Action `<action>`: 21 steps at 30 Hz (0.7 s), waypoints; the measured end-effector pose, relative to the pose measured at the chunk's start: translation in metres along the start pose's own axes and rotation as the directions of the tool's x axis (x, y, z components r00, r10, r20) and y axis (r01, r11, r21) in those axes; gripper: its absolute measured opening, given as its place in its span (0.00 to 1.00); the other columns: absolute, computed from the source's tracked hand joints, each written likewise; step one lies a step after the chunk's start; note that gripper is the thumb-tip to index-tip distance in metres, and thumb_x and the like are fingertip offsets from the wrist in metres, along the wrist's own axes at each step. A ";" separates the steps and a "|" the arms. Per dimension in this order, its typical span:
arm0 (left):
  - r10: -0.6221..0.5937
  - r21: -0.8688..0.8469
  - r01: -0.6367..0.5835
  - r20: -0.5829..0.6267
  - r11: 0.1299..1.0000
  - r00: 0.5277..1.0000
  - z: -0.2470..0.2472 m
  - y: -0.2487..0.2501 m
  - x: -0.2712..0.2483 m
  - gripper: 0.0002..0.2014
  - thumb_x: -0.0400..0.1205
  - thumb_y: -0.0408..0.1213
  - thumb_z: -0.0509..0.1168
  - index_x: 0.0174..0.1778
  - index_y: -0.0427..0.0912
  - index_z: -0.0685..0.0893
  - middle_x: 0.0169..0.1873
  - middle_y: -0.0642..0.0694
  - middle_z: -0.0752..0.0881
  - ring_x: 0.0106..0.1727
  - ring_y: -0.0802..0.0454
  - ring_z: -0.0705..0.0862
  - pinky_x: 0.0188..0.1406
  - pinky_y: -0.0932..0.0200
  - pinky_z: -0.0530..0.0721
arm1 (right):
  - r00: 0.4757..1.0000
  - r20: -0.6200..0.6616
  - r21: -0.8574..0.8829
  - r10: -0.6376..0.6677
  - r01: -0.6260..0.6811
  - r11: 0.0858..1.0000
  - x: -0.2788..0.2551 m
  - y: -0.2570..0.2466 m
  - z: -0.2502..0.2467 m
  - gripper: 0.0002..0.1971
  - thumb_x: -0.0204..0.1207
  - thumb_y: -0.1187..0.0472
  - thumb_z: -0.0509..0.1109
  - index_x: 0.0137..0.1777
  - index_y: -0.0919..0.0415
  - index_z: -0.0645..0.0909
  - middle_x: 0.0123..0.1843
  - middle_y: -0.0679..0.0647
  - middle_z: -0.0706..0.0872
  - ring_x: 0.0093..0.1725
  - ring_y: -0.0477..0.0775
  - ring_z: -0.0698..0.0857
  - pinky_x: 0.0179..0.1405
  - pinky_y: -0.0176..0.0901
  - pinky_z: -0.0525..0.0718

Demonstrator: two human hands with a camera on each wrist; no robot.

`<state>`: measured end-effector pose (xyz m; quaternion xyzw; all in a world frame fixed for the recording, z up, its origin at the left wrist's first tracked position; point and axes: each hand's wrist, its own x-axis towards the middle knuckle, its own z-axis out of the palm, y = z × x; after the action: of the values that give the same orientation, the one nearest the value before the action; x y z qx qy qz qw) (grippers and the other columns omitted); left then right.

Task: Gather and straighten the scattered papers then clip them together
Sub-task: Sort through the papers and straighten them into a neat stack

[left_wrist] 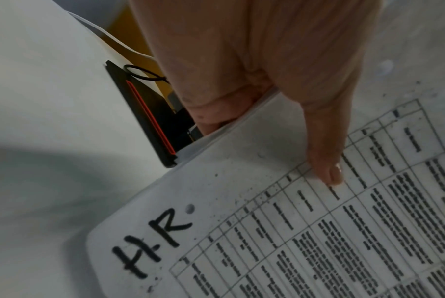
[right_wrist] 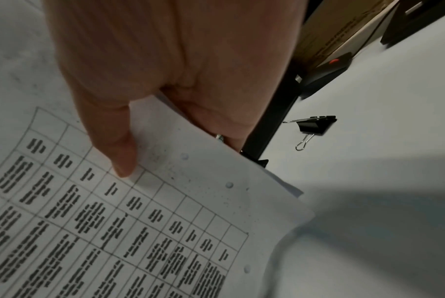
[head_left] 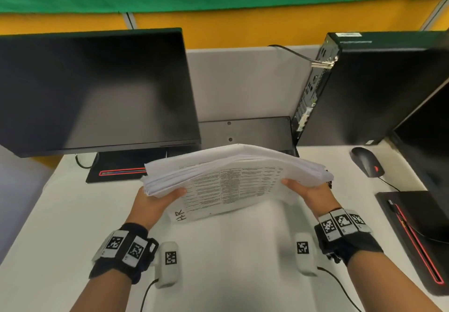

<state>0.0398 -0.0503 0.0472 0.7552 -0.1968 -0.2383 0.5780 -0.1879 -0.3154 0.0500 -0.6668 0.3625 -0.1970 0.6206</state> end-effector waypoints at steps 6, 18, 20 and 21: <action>0.007 0.037 -0.007 0.010 0.999 1.000 0.001 -0.001 -0.004 0.14 0.72 0.32 0.74 0.47 0.56 0.85 0.40 0.66 0.91 0.43 0.65 0.89 0.44 0.58 0.83 | 0.999 0.029 -0.020 -0.044 0.045 0.999 -0.008 -0.002 0.002 0.13 0.67 0.58 0.79 0.51 0.46 0.86 0.54 0.49 0.89 0.59 0.53 0.86 0.66 0.52 0.80; -0.061 -0.012 0.061 0.018 0.998 0.998 0.003 -0.007 0.001 0.19 0.72 0.36 0.75 0.59 0.48 0.85 0.53 0.47 0.90 0.55 0.48 0.87 0.55 0.45 0.85 | 0.977 -0.199 0.148 -0.076 0.107 0.983 -0.001 -0.021 0.008 0.10 0.69 0.47 0.67 0.37 0.51 0.85 0.38 0.49 0.85 0.42 0.53 0.81 0.43 0.43 0.79; -0.070 -0.028 0.070 0.013 0.997 0.997 0.004 -0.008 0.001 0.19 0.72 0.36 0.75 0.59 0.48 0.85 0.53 0.46 0.90 0.55 0.47 0.87 0.55 0.46 0.85 | 0.969 -0.213 0.082 -0.126 0.147 0.986 0.003 -0.021 0.007 0.06 0.77 0.59 0.65 0.42 0.50 0.83 0.40 0.44 0.84 0.43 0.50 0.81 0.38 0.30 0.79; -0.079 -0.037 0.079 0.010 0.996 0.997 0.006 -0.007 0.001 0.19 0.72 0.36 0.75 0.59 0.48 0.85 0.53 0.46 0.90 0.55 0.47 0.87 0.54 0.46 0.85 | 0.965 -0.238 0.072 -0.111 0.132 0.989 0.005 -0.023 0.008 0.06 0.79 0.61 0.64 0.46 0.54 0.82 0.41 0.45 0.83 0.42 0.49 0.80 0.34 0.29 0.78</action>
<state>0.0372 -0.0532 0.0392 0.7505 -0.1650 -0.2680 0.5811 -0.1735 -0.3142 0.0699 -0.6322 0.3823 -0.3273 0.5892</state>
